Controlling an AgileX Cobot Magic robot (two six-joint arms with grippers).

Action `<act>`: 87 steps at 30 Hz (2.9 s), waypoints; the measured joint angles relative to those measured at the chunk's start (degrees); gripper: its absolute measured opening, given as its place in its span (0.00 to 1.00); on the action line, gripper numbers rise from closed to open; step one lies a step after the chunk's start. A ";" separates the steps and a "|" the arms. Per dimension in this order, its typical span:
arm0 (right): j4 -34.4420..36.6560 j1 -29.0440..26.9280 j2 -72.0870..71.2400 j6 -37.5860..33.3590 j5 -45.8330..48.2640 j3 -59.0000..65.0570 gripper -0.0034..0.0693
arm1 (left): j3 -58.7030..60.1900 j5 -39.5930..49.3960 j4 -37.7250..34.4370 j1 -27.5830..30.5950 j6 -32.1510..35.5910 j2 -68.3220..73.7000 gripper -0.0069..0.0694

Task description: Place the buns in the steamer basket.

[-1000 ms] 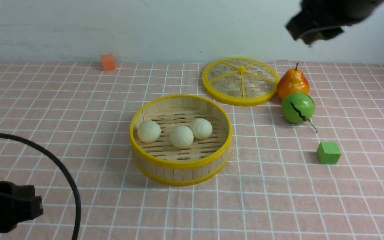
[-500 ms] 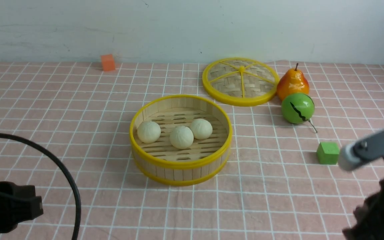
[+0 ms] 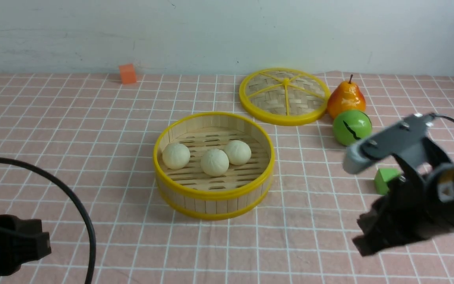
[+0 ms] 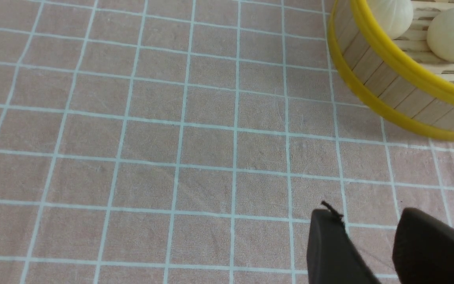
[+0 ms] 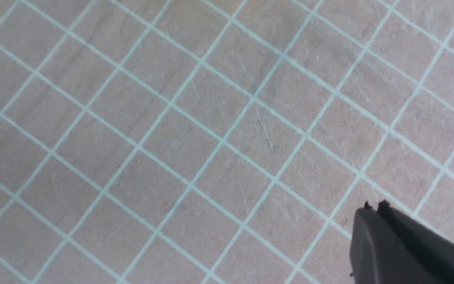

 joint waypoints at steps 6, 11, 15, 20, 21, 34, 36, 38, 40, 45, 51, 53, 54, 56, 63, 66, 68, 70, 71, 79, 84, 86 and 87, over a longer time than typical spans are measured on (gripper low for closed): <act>0.25 0.00 15.91 -1.97 3.52 -21.78 0.02 | 0.00 0.00 0.00 0.00 0.00 0.00 0.40; 2.58 0.00 29.90 -4.84 9.00 -40.78 0.02 | 0.00 0.00 0.00 0.00 0.00 0.00 0.40; 6.63 0.00 37.87 -7.07 11.48 -50.01 0.04 | 0.00 0.00 0.00 0.00 0.00 0.00 0.40; 9.61 0.00 44.99 -8.02 12.01 -56.69 0.21 | 0.00 -0.30 -0.20 0.00 0.00 0.00 0.40; 9.67 0.00 45.16 -8.26 11.86 -56.79 0.24 | 0.00 -0.41 -0.20 0.00 0.00 0.00 0.40; 8.04 2.35 51.39 -9.45 5.31 -57.40 0.56 | -0.86 -10.69 -4.28 0.00 0.60 -2.81 0.17; 6.33 3.67 51.98 -8.95 3.42 -57.47 0.54 | -1.00 -11.33 -4.23 0.00 2.95 -5.01 0.07; 5.87 4.16 52.66 -8.46 2.82 -57.47 0.51 | -1.00 -11.40 -4.08 0.00 4.60 -6.56 0.07; 5.10 4.39 53.67 -8.42 2.24 -57.47 0.49 | -1.00 -11.40 -3.87 0.00 6.15 -7.26 0.07; 3.91 4.38 55.81 -8.42 -0.52 -57.62 0.35 | -1.00 -11.15 -3.44 0.00 7.35 -7.33 0.07; 4.18 4.40 55.47 -8.42 -1.46 -58.13 0.08 | -1.00 -10.94 -3.16 0.00 7.51 -7.33 0.07; 6.55 4.40 54.74 -8.42 -0.78 -58.19 0.06 | -1.00 -10.88 -3.16 0.00 7.51 -7.33 0.07; 7.53 4.40 54.53 -8.42 -0.45 -58.25 0.06 | -1.00 -10.88 -3.15 0.00 7.51 -7.33 0.07; 9.29 4.40 54.12 -8.39 -0.11 -58.55 0.06 | -1.00 -10.88 -3.04 0.00 7.51 -7.33 0.07; 12.26 4.44 55.18 -8.39 0.50 -59.12 0.12 | -1.00 -10.88 -2.99 0.00 7.51 -7.33 0.07; 12.17 4.44 56.22 -8.39 0.62 -59.12 0.26 | -1.00 -10.83 -3.06 0.00 7.51 -7.33 0.07; 12.17 4.44 56.26 -8.39 0.68 -59.20 0.37 | -1.00 -10.83 -4.16 0.00 7.51 -7.67 0.07; 12.17 4.44 55.90 -8.39 1.17 -59.72 0.47 | -1.00 -10.89 -5.75 0.00 7.51 -8.86 0.07; 12.17 4.44 55.59 -8.39 1.97 -60.01 0.54 | -1.00 -10.97 -6.49 0.00 7.80 -10.13 0.07; 2.79 4.44 45.04 -8.19 20.80 -69.45 0.71 | 1.62 -12.01 -7.07 0.00 15.31 -27.63 0.07; -2.70 4.44 36.00 -5.23 26.72 -71.58 0.51 | 5.72 -11.26 -7.07 0.00 16.07 -33.12 0.07; -4.30 4.44 32.85 -4.57 27.69 -71.08 0.39 | 6.62 -11.12 -7.07 0.00 16.12 -34.05 0.07; -6.21 4.44 29.59 -4.16 27.95 -69.58 0.25 | 7.29 -11.05 -7.07 0.00 16.12 -34.25 0.07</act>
